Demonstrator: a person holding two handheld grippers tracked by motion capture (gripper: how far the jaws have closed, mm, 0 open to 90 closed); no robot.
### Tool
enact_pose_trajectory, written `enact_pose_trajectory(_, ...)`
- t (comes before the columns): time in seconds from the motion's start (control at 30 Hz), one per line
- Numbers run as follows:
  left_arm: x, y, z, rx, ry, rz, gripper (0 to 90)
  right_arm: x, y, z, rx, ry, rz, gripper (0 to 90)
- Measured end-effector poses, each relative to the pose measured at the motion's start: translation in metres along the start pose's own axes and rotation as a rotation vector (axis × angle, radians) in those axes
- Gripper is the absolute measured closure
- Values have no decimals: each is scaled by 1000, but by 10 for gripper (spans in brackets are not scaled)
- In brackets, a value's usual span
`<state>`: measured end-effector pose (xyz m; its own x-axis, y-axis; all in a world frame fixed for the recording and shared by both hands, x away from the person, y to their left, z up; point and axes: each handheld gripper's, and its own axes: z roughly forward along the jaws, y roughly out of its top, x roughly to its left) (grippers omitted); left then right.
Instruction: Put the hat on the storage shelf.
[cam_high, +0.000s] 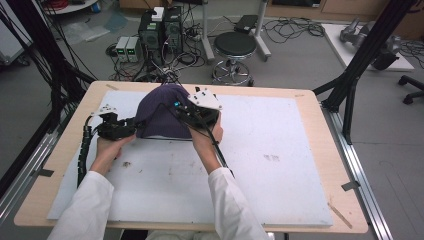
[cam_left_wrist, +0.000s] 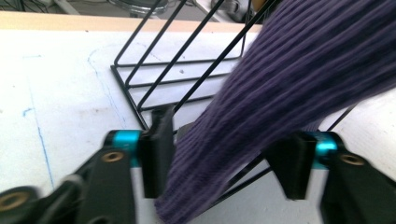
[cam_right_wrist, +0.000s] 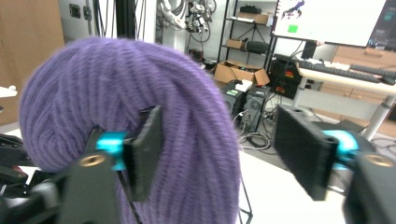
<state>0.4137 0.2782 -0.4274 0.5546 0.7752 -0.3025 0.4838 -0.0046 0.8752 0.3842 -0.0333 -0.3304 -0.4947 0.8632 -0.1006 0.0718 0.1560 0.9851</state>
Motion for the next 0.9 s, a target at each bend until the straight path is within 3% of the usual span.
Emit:
enact_pose_trajectory(0.17,-13,5,-3,-7,35,67,282,-8,0,-2,8,-4,62,134)
enact_pose_trajectory(0.3,-23,8,-9,-46,48,108,219,-14,3,-7,-18,-15,82,119)
enact_pose_trajectory(0.43,-36,8,-24,-182,68,138,186,-21,7,-14,-48,-22,93,118)
enact_pose_trajectory(0.6,-43,6,-45,-331,96,133,182,-32,12,-27,-74,-57,133,119)
enact_pose_trajectory(0.8,-48,6,-63,-415,133,111,164,-49,18,-50,-100,-119,150,118)
enact_pose_trajectory(0.9,-52,8,-69,-444,152,118,157,-58,19,-65,-105,-148,137,119)
